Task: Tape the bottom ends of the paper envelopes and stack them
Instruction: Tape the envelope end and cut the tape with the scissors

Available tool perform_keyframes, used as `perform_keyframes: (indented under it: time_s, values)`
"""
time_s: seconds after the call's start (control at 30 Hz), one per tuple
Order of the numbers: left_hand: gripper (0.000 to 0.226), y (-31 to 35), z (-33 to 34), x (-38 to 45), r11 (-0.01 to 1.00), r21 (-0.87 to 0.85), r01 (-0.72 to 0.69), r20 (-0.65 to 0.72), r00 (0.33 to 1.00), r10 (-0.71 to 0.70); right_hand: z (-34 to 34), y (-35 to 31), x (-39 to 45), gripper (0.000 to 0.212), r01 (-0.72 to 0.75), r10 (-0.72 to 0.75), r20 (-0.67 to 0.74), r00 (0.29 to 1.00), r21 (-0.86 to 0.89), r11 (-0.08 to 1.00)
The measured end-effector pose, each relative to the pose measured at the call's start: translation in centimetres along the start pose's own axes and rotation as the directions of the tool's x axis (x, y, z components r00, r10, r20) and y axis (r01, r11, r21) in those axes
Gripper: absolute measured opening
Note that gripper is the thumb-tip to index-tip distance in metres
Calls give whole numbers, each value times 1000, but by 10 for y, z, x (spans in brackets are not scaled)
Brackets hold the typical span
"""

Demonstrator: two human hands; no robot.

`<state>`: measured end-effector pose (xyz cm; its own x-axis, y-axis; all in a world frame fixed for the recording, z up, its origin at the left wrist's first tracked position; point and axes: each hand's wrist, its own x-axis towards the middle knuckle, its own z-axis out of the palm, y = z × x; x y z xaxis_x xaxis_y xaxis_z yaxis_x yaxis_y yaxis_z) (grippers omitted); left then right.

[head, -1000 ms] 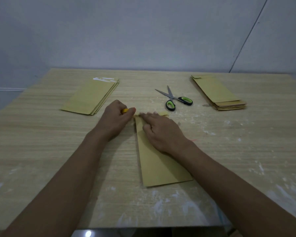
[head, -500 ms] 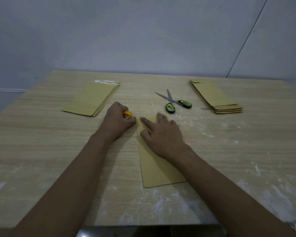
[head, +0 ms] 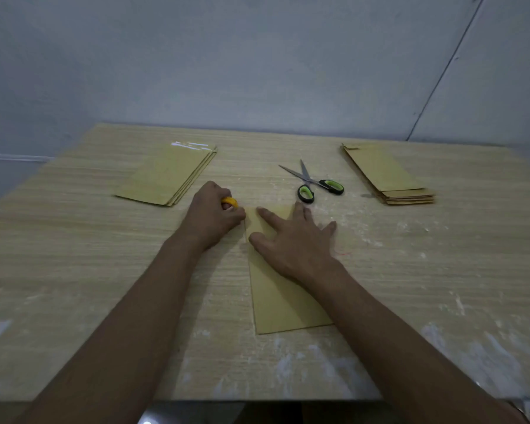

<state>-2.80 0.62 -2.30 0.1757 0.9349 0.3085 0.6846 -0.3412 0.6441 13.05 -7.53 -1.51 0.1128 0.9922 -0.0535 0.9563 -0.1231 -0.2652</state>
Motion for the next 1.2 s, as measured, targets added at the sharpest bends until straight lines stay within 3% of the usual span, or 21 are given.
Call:
perform_keyframes:
  time_s: [0.1,0.2,0.37,0.5,0.6,0.7,0.8,0.9,1.03,1.1,1.2]
  values:
    - [29,-2,0,0,1000,-21,7,-21,1000,-7,-3,6,3,67,1,-6,-246,969,-22,1000]
    - [33,-3,1,1,1000,-14,4,-22,1000,-4,-12,20,24,52,-51,67,-528,847,45,998]
    - [42,-9,2,3,1000,-18,3,3,1000,-3,-16,40,61,51,-304,327,-322,889,119,945]
    - [46,-10,0,4,1000,-24,-2,5,1000,2,-20,38,68,48,-326,387,-308,869,232,916]
    - [49,-9,-1,3,999,-52,14,33,999,-12,-31,37,69,51,-388,450,-221,865,273,880]
    - [53,-6,-4,-1,998,-56,-3,89,996,8,-42,33,67,37,-408,434,-152,888,176,896]
    - [56,-4,-2,-4,1000,-10,-30,92,995,31,-40,31,58,28,-363,387,-190,902,150,920]
    - [55,2,7,-5,996,87,-7,27,1000,4,-38,30,51,26,-250,338,-230,913,342,906]
    - [61,15,21,-5,969,241,55,-30,998,-49,-44,20,39,34,-96,245,-179,953,587,804]
    - [62,13,21,-4,969,239,69,-20,998,-66,-46,16,28,39,-95,223,-181,958,534,840]
    - [56,5,17,-3,979,200,27,25,999,-33,-44,18,6,43,-137,211,-251,945,283,949]
